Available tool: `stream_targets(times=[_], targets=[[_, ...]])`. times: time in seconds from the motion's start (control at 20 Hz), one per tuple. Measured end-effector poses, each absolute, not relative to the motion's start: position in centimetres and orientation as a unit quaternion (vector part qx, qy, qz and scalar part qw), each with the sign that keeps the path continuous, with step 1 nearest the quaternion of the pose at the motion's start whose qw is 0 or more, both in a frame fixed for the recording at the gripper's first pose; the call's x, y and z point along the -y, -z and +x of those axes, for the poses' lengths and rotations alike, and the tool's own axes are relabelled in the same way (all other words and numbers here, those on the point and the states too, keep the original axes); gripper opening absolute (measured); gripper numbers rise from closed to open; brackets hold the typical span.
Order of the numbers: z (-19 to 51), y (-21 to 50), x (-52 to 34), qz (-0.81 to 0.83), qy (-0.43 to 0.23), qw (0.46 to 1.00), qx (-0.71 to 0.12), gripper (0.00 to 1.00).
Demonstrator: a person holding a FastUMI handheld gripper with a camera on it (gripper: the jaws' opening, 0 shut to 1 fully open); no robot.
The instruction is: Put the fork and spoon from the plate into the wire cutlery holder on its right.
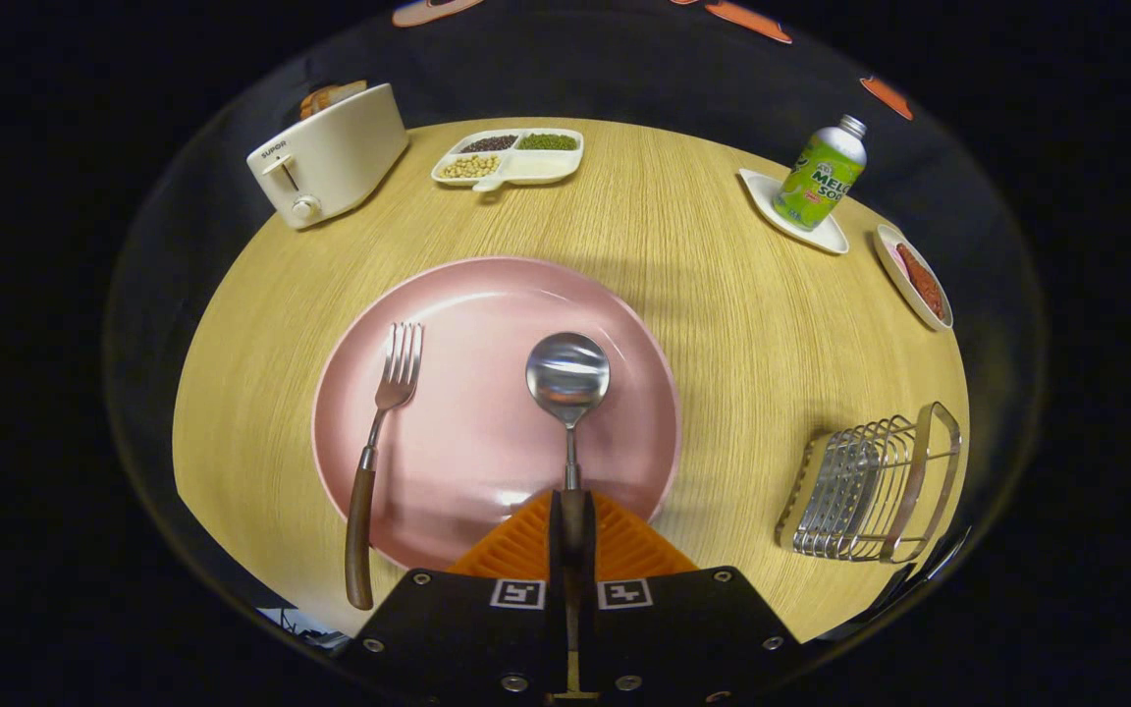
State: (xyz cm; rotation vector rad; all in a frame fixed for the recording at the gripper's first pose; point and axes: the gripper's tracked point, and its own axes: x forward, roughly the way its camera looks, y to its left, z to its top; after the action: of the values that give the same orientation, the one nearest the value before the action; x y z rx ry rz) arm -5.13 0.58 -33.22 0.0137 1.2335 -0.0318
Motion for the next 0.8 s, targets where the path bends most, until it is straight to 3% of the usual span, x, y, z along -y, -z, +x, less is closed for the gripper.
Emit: stream_targets(times=[0.5,0.8], targets=[[-7.3,25.4,5.1,0.014,0.058,0.847,-0.528,0.05],[-10.4,22.9,11.8,0.012,0.114,0.831,-0.544,0.05]])
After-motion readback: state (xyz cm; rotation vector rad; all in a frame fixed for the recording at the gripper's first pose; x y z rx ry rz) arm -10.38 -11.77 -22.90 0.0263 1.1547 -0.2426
